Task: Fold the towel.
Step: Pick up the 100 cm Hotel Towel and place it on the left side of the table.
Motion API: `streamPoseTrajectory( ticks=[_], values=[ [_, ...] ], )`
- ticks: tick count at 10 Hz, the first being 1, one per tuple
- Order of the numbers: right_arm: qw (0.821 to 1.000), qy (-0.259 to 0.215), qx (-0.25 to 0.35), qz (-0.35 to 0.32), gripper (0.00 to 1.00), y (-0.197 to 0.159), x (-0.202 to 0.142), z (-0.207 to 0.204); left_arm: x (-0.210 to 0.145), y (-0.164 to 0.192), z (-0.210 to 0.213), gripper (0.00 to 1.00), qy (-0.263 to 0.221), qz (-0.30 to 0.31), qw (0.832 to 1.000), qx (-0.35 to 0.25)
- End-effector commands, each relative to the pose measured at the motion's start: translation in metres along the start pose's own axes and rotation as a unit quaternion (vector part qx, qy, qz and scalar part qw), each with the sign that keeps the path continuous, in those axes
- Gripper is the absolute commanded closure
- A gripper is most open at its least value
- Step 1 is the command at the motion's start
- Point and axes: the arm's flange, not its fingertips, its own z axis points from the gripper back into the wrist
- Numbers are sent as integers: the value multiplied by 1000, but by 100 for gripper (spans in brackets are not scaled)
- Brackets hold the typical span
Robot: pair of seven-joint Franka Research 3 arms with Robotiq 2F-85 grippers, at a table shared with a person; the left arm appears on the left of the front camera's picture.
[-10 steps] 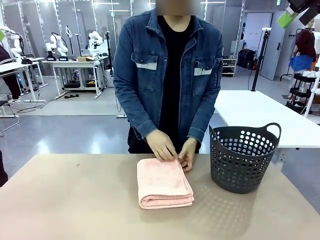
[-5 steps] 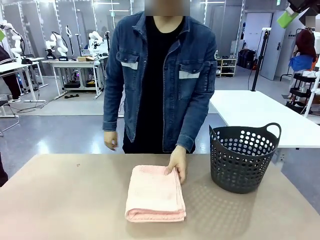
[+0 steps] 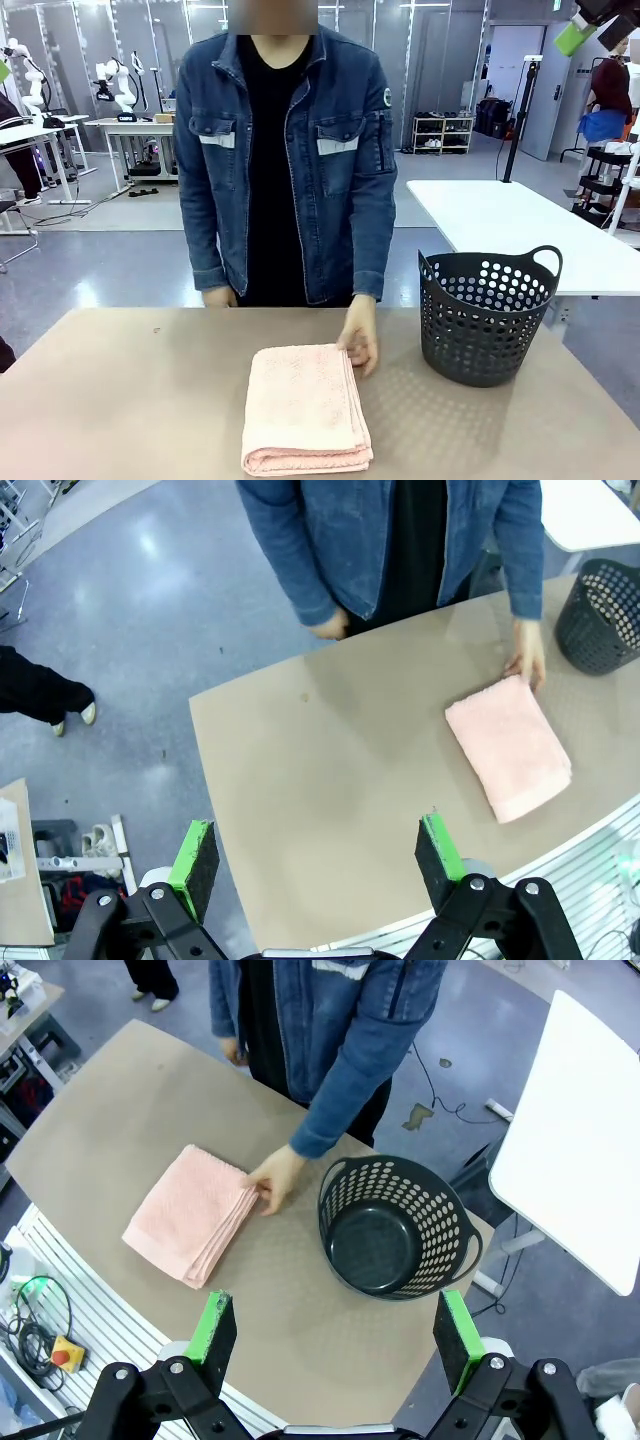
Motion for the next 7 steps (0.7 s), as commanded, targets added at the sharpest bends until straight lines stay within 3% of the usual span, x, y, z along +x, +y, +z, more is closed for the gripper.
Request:
streamPoseTrajectory(
  ticks=[1,7],
  values=[
    [1000,5,0,-2,0,-1,2,1,3,1,2,0,1,1,1000,0],
    [1000,5,0,-2,0,-1,2,1,0,0,0,0,0,0,1000,0]
  ],
)
